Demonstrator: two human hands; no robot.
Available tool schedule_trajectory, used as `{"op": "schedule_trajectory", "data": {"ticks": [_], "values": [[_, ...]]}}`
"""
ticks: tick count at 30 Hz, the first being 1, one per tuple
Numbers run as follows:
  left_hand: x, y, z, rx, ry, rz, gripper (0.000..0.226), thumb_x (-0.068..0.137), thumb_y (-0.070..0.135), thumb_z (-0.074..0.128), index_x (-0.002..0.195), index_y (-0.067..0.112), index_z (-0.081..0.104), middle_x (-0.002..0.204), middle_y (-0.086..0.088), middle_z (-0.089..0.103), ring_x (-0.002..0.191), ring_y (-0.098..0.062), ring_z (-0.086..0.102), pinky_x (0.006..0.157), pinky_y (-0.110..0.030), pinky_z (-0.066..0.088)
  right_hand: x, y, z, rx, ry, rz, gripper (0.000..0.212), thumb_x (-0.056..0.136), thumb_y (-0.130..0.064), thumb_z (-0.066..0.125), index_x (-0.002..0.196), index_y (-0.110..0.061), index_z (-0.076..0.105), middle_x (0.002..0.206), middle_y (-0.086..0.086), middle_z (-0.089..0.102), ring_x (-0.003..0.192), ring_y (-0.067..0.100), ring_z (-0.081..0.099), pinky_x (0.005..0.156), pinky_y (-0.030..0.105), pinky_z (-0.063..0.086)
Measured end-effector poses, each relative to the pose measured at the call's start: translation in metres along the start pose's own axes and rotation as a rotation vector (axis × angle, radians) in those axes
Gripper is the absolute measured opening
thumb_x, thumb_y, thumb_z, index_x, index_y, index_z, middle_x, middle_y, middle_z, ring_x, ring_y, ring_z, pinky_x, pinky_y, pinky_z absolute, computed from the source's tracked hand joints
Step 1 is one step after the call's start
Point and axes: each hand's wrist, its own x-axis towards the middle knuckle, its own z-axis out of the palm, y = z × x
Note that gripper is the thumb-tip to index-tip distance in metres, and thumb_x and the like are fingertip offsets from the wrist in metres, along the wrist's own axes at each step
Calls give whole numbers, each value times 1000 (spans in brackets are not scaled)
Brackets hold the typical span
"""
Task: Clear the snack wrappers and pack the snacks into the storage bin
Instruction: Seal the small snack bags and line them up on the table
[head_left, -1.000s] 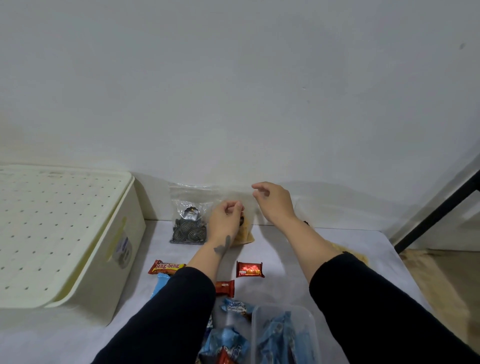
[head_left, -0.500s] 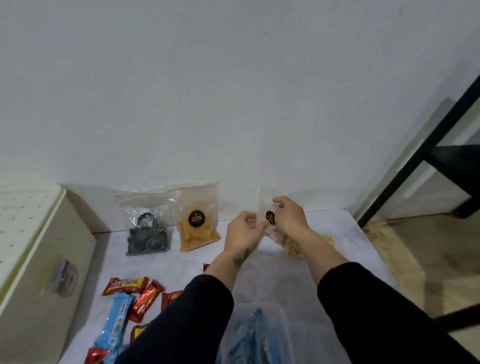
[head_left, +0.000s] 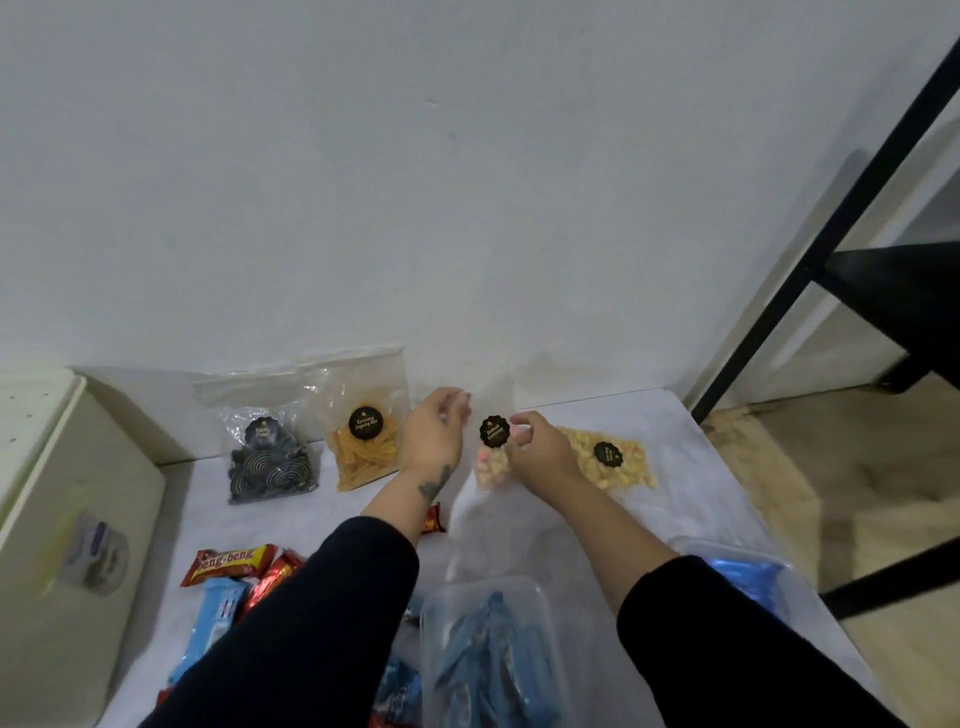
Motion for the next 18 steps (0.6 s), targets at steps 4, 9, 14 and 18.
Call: {"op": "schedule_trajectory", "data": {"ticks": [4, 9, 14, 18], "values": [[-2, 6, -9, -143, -44, 11, 12, 98, 18, 45, 93, 10, 53, 78, 2, 62, 79, -13, 64, 70, -29, 44, -9, -4, -14, 30, 47, -30, 44, 91, -15, 54, 134, -12, 44, 114, 8, 56, 110, 25, 56, 96, 37, 47], [-7, 9, -17, -95, -171, 21, 14, 98, 17, 47, 87, 13, 54, 70, 0, 64, 74, -18, 66, 64, -28, 42, -8, -16, -44, 104, 42, -88, 31, 97, -17, 49, 128, -13, 52, 125, 2, 54, 106, 16, 53, 82, 22, 44], [-14, 10, -17, -87, -182, -5, 12, 97, 21, 50, 93, 11, 56, 76, -1, 67, 79, -20, 68, 67, -29, 45, -18, -11, -44, 194, 59, -104, 9, 93, -13, 53, 88, -13, 60, 82, 4, 66, 75, 18, 61, 67, 25, 47], [-21, 7, -14, -209, -103, -74, 14, 94, 22, 55, 97, 8, 57, 77, -1, 67, 73, -10, 64, 69, -27, 49, -25, -10, -42, 231, 30, -85, 9, 92, -19, 55, 85, -18, 62, 81, 1, 66, 75, 18, 62, 73, 30, 51]]}}
